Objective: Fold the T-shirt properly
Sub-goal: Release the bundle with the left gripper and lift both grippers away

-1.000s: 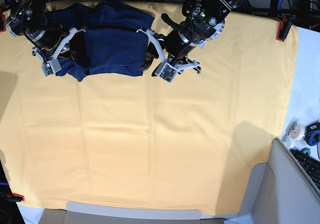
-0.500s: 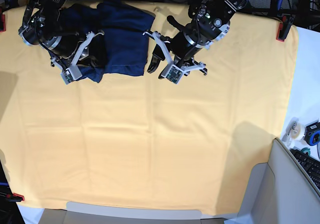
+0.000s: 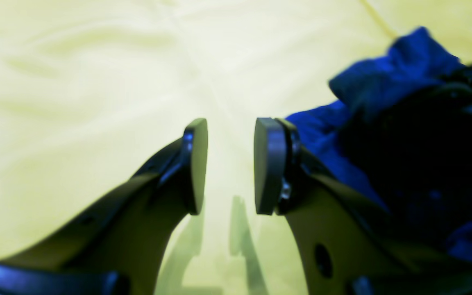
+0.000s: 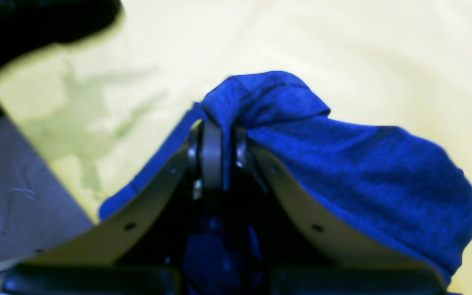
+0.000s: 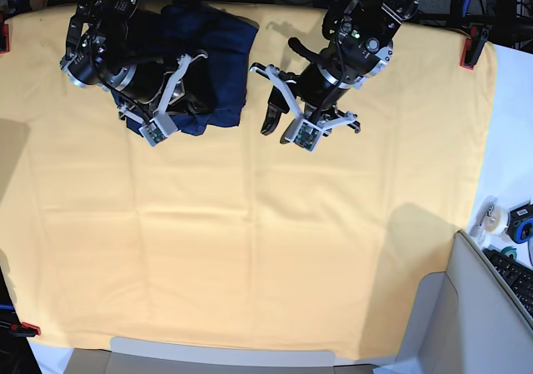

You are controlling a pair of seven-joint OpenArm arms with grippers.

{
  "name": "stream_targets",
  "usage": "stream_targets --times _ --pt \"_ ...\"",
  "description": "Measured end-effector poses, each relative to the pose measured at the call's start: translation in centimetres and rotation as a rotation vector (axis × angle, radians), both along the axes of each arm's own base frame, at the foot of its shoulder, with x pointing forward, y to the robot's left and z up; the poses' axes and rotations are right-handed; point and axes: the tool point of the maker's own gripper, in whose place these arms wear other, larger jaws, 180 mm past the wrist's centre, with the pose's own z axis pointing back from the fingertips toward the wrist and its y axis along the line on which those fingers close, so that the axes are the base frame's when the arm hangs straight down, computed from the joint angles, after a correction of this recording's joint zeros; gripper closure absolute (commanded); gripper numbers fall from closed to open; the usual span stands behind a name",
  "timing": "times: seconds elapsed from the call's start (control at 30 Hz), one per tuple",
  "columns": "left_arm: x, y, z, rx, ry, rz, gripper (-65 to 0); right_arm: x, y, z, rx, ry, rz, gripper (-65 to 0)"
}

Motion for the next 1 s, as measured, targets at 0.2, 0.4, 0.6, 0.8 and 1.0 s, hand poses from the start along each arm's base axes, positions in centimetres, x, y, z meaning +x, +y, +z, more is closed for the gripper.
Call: stream_targets --times 0.2,0.4,0.6,0.8,1.0 --pt "0.4 0.6 0.2 0.003 -0.008 0.016 -19.0 -0.8 1.9 -1.6 -0.056 0.037 0.069 -0.1" --pt "0.4 0.6 0.2 0.002 -0.007 0.016 -19.0 -0.9 4.6 -1.7 -0.026 0.008 0.120 -17.3" --pt "0.4 0.6 0.1 0.003 -0.005 0.015 -19.1 -1.0 4.4 -2.0 -0.040 0.016 0.120 -34.6" --pt "-0.4 0.6 -0.5 0.003 0.021 0.015 -19.1 -0.6 4.3 -1.0 -0.043 -0.020 0.117 -35.2" --pt "0.1 1.1 -0.2 0.003 0.008 0.035 -19.1 2.4 1.6 2.4 0.076 -0.108 -0.006 -35.2"
